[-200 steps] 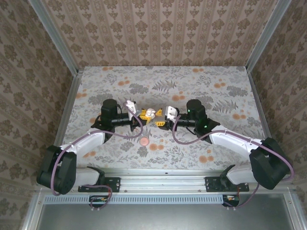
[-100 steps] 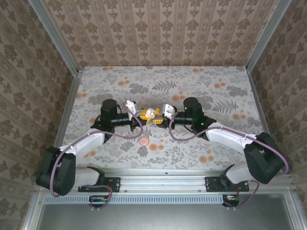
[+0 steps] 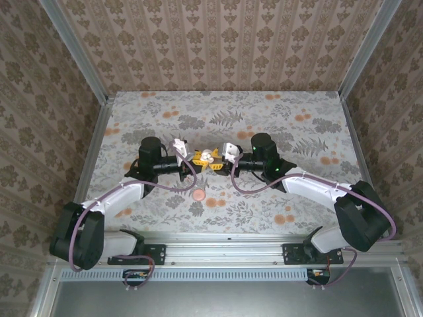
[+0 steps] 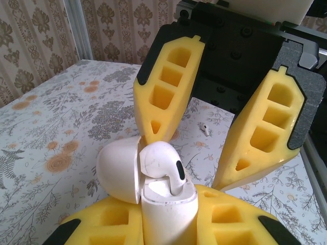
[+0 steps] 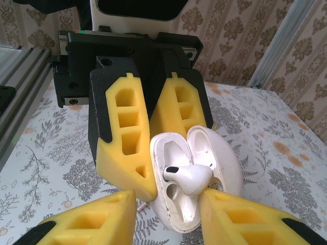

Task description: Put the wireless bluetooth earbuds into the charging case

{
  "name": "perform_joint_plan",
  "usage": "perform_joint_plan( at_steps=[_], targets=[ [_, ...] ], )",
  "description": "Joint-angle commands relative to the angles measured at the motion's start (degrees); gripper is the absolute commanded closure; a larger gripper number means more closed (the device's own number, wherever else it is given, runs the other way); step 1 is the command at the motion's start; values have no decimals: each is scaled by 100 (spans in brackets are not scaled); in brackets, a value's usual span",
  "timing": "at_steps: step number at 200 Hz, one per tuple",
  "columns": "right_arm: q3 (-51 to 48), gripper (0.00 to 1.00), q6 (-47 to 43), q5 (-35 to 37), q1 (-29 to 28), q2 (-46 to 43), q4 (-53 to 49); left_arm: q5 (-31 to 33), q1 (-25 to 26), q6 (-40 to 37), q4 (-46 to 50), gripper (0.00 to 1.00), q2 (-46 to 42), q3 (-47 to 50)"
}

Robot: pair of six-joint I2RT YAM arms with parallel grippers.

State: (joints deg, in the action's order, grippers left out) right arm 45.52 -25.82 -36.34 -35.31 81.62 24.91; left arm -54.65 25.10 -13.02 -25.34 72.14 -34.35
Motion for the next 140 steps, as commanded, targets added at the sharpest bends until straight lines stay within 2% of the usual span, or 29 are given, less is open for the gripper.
perform_joint_plan(
  at_steps=[1, 140],
  targets=[
    [280, 62, -233, -453, -273, -27, -152, 16, 50, -99, -71, 92, -33, 44],
    [507, 62, -525, -471, -442, -147, -585, 141, 60, -201, 106, 92, -51, 16]
  ],
)
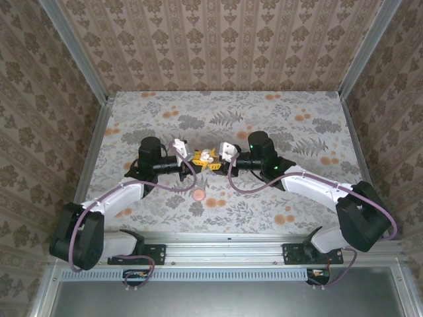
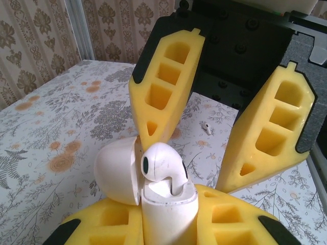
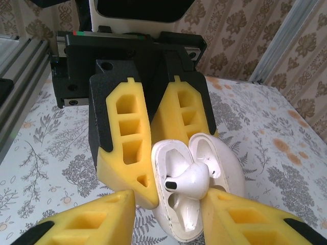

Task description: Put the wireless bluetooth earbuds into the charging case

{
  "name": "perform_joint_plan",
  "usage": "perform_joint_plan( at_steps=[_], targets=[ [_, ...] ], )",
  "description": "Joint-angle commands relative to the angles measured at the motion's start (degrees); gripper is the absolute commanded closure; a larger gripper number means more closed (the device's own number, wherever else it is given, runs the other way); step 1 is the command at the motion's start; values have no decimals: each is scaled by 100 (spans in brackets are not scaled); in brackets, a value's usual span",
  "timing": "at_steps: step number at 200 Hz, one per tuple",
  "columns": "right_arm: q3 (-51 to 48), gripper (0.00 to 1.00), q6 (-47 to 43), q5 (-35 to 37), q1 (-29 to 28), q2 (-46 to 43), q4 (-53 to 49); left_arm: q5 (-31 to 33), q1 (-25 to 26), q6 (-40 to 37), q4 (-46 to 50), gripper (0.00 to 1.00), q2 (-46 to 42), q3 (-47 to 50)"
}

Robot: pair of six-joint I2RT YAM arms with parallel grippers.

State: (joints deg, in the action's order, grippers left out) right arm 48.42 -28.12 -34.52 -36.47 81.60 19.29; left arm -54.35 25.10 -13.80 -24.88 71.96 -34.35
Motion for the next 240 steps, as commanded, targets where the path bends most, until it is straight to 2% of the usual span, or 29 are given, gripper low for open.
perform_joint_plan(
  at_steps=[1, 54, 89, 171, 240],
  targets=[
    [216, 62, -295, -652, -326, -145, -24, 110, 58, -123, 62, 92, -33, 16],
    [273, 62, -378, -666, -352, -347, -82, 159, 64, -137, 71, 92, -33, 7],
    [224, 69, -202, -604, -344, -429, -14, 170, 61, -156, 104, 93, -59, 9],
    [-55, 67, 310, -368, -232, -710, 40, 227, 58, -184, 150, 93, -128, 14],
    [-151, 66, 405, -269, -194, -940, -171, 260, 62, -226, 172, 93, -182, 24]
  ],
)
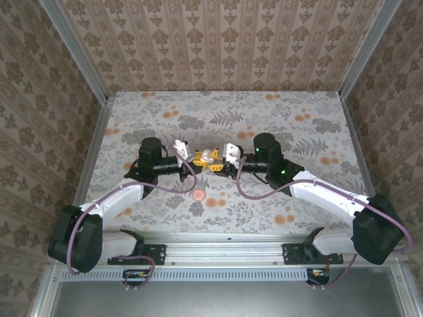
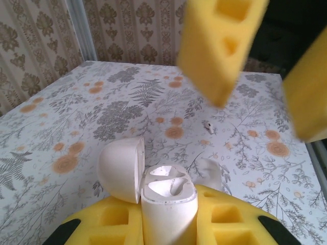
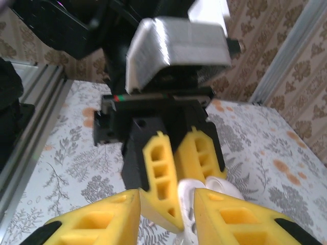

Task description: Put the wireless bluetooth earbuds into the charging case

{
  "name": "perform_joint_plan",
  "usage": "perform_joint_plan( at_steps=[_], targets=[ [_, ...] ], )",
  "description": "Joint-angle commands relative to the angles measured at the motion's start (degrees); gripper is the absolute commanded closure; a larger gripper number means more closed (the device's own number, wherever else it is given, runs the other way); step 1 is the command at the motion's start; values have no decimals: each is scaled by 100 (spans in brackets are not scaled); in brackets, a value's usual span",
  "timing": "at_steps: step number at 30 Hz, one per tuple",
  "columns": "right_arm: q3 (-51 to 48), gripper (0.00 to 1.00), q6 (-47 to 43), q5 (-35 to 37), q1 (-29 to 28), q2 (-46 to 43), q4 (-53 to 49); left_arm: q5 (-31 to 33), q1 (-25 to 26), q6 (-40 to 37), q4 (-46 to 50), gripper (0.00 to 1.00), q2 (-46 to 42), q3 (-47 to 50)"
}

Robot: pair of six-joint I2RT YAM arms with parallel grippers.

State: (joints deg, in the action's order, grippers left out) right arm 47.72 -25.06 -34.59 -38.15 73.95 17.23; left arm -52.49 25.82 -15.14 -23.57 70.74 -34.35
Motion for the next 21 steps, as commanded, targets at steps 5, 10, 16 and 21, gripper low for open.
perform_joint_plan(
  at_steps=[5, 10, 16, 21],
  targets=[
    [-131, 66, 242, -98, -5, -210, 127, 81, -16, -79, 24, 93, -69, 25],
    [-129, 66, 858, 334, 145, -267, -125, 440, -15, 20, 2, 94, -19, 43],
    [-185, 66, 2151, 1447, 150, -484, -1223, 860, -10, 201, 19, 94, 126, 42],
    [142, 65, 3117, 2298, 159, -610, -2843, 1277, -15, 352, 85, 94, 160, 42]
  ],
)
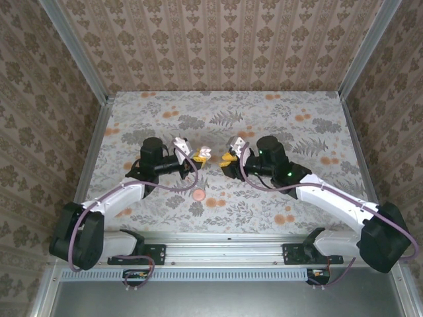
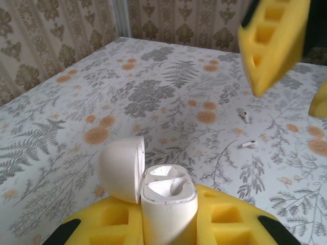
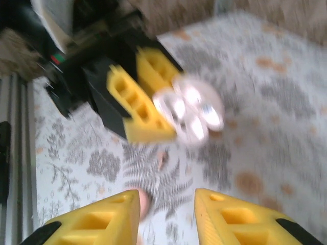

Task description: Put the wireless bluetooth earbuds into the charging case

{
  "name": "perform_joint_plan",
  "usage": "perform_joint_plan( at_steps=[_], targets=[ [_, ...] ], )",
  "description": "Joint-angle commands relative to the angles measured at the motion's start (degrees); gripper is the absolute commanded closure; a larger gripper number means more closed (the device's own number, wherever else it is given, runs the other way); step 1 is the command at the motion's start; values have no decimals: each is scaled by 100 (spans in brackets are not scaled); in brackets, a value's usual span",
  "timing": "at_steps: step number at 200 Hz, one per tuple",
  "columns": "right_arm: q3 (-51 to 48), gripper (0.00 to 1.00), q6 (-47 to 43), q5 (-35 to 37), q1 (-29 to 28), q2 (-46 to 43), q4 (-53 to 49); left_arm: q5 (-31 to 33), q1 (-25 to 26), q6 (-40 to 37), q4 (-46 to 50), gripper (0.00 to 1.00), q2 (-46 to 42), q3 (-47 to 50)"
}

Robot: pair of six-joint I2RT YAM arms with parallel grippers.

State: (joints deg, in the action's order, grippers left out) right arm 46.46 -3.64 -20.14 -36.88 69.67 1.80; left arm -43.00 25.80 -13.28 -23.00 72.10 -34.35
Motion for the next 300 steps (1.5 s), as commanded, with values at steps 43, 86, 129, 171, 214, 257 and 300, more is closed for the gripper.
perform_joint_plan(
  at_steps=[43, 86, 129, 171, 214, 257, 300],
  targets=[
    [799, 68, 3092, 2094, 231, -382, -3588, 780, -7, 216, 319, 94, -102, 51],
    [1263, 68, 3745, 1944, 843, 37, -5223, 1065, 163, 231, 505, 94, -418, 178],
    [1428, 66, 4009, 1558, 1283, 1545, -5428, 1154, 171, 142, 666, 94, -549, 200],
    [1603, 63, 4047, 1651, 1356, 2492, -5268, 1137, 188, 136, 615, 94, -504, 232],
    [1616, 62, 3892, 1644, 1549, 2940, -4982, 1135, 199, 99, 648, 94, -503, 209],
    [1636, 63, 3768, 1449, 1628, 3184, -4812, 1138, 204, 97, 652, 94, -491, 218],
    [1420, 64, 3716, 1065, 1616, 3045, -4662, 1114, 206, 102, 627, 94, -426, 210]
  ],
)
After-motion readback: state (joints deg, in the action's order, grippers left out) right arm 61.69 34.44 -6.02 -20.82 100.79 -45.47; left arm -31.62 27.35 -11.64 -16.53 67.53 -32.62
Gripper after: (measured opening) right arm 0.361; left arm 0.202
